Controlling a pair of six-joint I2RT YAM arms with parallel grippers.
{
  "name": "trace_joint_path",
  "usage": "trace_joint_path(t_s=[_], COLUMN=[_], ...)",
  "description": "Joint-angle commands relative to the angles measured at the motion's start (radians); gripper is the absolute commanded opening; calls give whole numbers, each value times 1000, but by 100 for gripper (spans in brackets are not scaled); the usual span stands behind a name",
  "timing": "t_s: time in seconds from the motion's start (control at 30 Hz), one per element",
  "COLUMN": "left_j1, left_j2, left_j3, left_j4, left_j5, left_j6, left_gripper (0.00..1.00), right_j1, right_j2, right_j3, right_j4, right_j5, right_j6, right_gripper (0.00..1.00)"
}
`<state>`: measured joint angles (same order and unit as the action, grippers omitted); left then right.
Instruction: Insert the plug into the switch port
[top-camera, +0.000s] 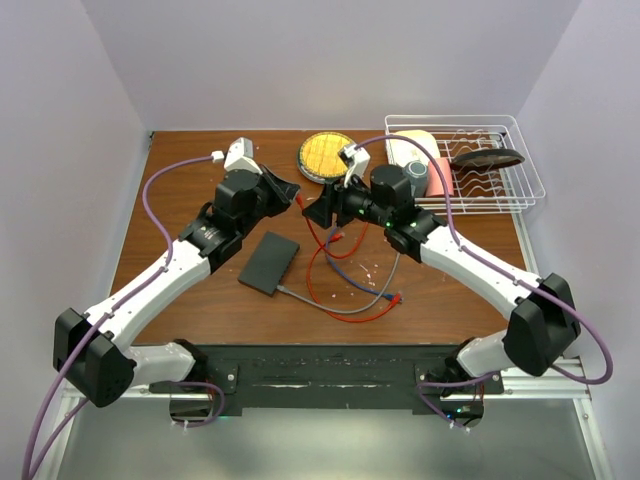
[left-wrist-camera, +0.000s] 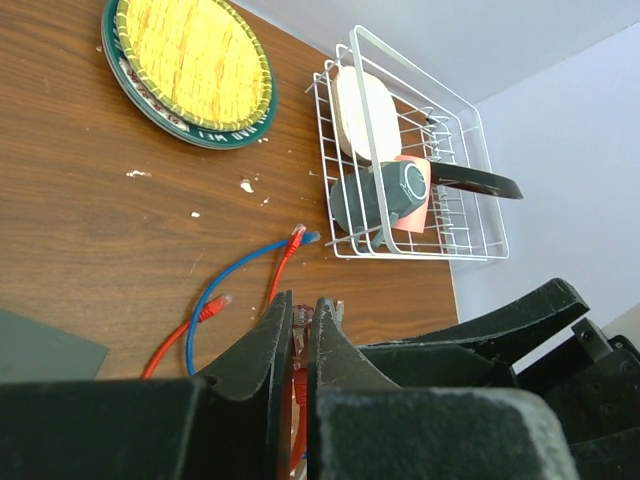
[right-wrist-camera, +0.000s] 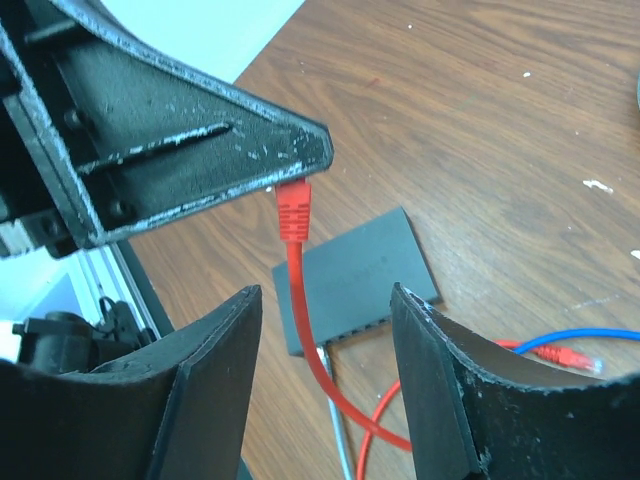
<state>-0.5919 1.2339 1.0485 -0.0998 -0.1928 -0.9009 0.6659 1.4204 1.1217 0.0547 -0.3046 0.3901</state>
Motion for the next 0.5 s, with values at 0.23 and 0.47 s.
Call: trace_joint_path(t_s=[0.23, 0.47], left_j1=[-6, -6], left_j2=[-30, -25], left_j3=[5, 11], left_j4=[15, 12], left_j5=[-56, -46], left_j6=[5, 17], left_gripper=[0, 0], right_j1=[15, 21], right_j2=[71, 83], right_j3=[70, 89], right_j4=[91, 103], right_j5=[-21, -24], right_j6=[49, 59], right_gripper=[51, 43])
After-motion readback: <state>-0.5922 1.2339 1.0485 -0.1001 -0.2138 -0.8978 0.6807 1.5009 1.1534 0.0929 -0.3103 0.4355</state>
